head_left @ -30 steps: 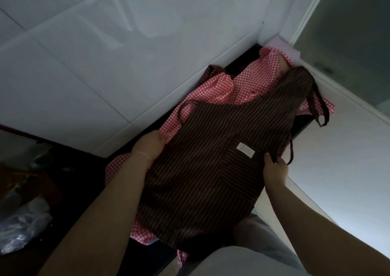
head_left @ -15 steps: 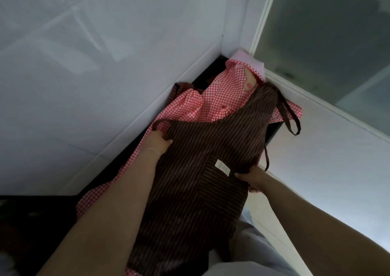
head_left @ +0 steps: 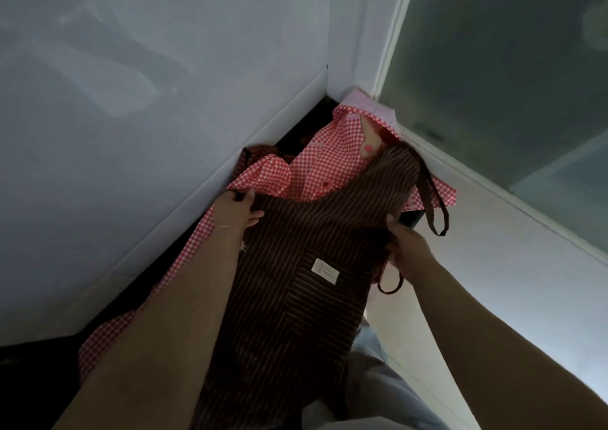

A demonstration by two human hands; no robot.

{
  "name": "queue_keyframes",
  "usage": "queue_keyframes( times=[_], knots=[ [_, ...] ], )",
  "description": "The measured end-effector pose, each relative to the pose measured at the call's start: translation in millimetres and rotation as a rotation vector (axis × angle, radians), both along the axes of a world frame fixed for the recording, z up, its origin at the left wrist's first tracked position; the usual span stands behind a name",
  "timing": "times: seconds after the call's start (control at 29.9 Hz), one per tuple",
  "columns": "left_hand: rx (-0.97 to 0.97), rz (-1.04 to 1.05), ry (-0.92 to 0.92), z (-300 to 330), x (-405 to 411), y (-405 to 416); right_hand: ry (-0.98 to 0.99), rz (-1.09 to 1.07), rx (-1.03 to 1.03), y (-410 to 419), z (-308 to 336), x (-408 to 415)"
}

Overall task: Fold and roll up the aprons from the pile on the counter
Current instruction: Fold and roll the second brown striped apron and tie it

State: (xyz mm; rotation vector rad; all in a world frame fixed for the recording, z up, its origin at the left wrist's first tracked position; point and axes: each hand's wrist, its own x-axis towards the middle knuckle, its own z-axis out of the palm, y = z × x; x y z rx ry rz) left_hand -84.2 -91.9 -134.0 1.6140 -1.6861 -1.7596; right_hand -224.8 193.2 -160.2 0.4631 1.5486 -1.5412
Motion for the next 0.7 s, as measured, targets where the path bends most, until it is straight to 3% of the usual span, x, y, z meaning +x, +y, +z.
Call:
queue_keyframes(
  times=[0.1, 0.23, 0.33, 0.4, 0.47, 0.54, 0.7],
  knots=[
    [-0.101, -0.034, 0.01, -1, -9, 1, -0.105, -0.136, -0.203, -2, 8, -25],
    [-0.12, 0.132, 0.028, -3, -16, 12, -0.149, -0.02, -0.295, 2, 15, -62],
    [-0.461, 0.334, -0.182, -10, -15, 54, -0.13, -0.065, -0.325, -1, 11, -85],
    [-0.575, 0.234, -0.151, -5, -15, 93, -0.114, -0.096, -0.327, -7, 13, -96],
    [-0.418, -0.099, -0.065, -5, -21, 113, -0.16, -0.167, -0.347, -16, 18, -106],
    [-0.102, -0.35, -0.031, -3, -28, 111, -0.201, -0.248, -0.347, -20, 23, -114],
    [0.307, -0.345, 0.047, 5, -36, 84, -0.056, -0.236, -0.507, -21, 65, -116]
  ],
)
